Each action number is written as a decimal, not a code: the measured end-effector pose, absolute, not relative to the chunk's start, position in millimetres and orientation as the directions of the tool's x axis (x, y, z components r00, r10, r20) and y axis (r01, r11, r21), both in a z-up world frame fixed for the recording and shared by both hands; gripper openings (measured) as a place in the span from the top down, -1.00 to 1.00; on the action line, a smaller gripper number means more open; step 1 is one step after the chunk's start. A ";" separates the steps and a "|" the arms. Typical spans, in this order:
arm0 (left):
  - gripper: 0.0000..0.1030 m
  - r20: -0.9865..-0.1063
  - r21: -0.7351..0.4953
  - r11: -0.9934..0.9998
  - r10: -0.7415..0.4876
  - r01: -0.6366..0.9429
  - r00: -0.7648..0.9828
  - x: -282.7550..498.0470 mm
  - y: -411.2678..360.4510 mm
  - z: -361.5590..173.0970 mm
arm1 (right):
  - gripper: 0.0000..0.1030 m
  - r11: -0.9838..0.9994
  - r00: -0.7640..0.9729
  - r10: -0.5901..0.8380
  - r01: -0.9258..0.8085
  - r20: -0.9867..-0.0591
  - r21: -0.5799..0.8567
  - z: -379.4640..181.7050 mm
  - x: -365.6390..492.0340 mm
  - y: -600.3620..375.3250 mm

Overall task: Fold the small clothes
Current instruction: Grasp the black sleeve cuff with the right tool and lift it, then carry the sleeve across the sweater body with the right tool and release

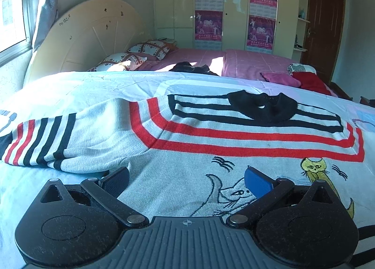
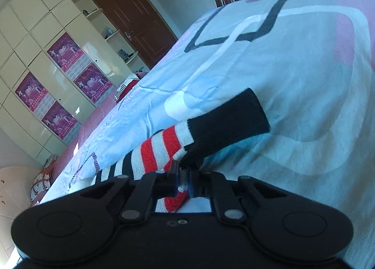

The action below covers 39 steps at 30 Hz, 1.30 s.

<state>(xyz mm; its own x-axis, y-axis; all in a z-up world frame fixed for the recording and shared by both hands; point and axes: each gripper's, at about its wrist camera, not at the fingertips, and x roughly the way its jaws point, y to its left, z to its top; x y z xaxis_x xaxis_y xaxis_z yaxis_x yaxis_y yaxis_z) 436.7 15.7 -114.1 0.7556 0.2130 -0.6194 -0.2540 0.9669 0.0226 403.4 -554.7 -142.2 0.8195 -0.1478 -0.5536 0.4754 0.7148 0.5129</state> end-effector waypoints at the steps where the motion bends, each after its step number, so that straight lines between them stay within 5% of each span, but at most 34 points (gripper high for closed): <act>1: -1.00 -0.624 0.022 0.968 0.207 -0.248 0.754 436.9 20.8 -114.9 | 0.83 0.737 0.823 -0.159 0.466 -0.545 0.489 -134.0 405.3 -547.5; 12: -1.00 -0.642 0.015 0.981 0.156 -0.192 0.750 434.3 92.2 -123.9 | 0.84 0.971 0.890 -0.029 0.133 -0.456 0.198 -48.5 444.2 -330.5; 19: -1.00 -0.650 -0.034 0.976 0.140 -0.213 0.747 423.3 137.3 -120.9 | 0.83 0.977 0.813 0.209 -0.144 -0.544 0.159 -77.7 475.0 -161.7; 21: -1.00 -0.657 -0.043 0.975 0.137 -0.218 0.741 421.4 144.5 -121.6 | 0.57 0.970 0.749 0.242 -0.211 -0.617 0.124 -94.9 481.0 -126.2; 25: -1.00 -0.653 -0.068 0.976 0.114 -0.208 0.748 417.8 150.5 -121.5 | 0.19 0.969 0.764 0.223 -0.242 -0.605 0.052 -98.6 448.5 -104.4; 34: -0.97 -0.620 -0.268 0.963 -0.147 -0.033 0.771 453.4 81.1 -125.8 | 0.26 0.995 0.836 0.093 -0.065 -0.540 0.069 -79.0 414.2 -177.7; 35: -0.78 -0.617 -0.303 0.953 -0.197 0.001 0.762 461.6 66.2 -128.1 | 0.25 0.997 0.839 0.077 -0.048 -0.539 0.068 -77.7 413.9 -184.4; 36: -0.18 -0.623 -0.339 0.941 -0.245 0.027 0.743 468.1 54.0 -130.0 | 0.25 0.997 0.839 0.065 -0.034 -0.540 0.067 -77.3 413.5 -192.7; 37: 0.02 -0.626 -0.381 0.924 -0.293 0.044 0.723 474.5 43.0 -133.3 | 0.25 0.998 0.840 0.056 -0.024 -0.539 0.066 -76.6 412.9 -199.4; 39: 0.02 -0.641 -0.438 0.898 -0.340 0.036 0.688 487.8 25.3 -142.6 | 0.25 0.998 0.844 0.041 -0.007 -0.535 0.065 -76.3 410.5 -212.0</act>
<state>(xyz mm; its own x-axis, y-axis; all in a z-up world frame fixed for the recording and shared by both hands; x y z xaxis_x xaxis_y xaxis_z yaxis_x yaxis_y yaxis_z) 487.8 25.3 -142.6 0.6881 -0.3401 -0.6409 0.0358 0.8982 -0.4381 410.5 -212.0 -76.3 0.8437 0.0407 -0.5352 -0.0067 0.9978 0.0654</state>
